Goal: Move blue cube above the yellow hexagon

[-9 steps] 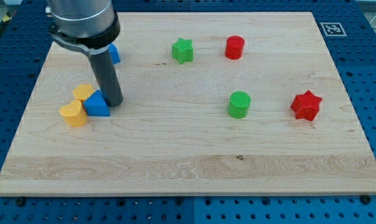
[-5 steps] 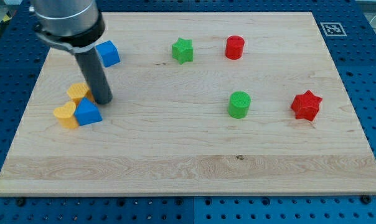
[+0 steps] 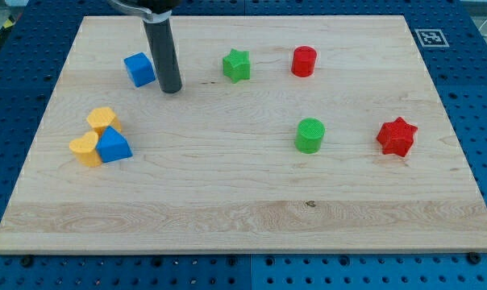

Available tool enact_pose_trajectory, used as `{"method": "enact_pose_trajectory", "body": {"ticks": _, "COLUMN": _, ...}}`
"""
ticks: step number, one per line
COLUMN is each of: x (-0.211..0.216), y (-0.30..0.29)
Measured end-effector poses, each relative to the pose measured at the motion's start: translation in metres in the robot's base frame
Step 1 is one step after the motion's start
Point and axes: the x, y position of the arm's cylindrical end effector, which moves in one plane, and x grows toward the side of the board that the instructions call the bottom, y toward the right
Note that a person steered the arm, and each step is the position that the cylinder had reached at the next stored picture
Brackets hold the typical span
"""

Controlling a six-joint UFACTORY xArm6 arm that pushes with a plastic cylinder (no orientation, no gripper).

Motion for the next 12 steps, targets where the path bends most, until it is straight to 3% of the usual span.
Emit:
{"method": "enact_pose_trajectory", "body": {"ticks": 3, "x": -0.039, "y": -0.045}}
{"method": "enact_pose_trajectory", "body": {"ticks": 7, "x": -0.093, "y": -0.054}}
{"method": "enact_pose_trajectory", "body": {"ticks": 9, "x": -0.073, "y": -0.081}}
{"method": "enact_pose_trajectory", "body": {"ticks": 12, "x": -0.003, "y": -0.087}}
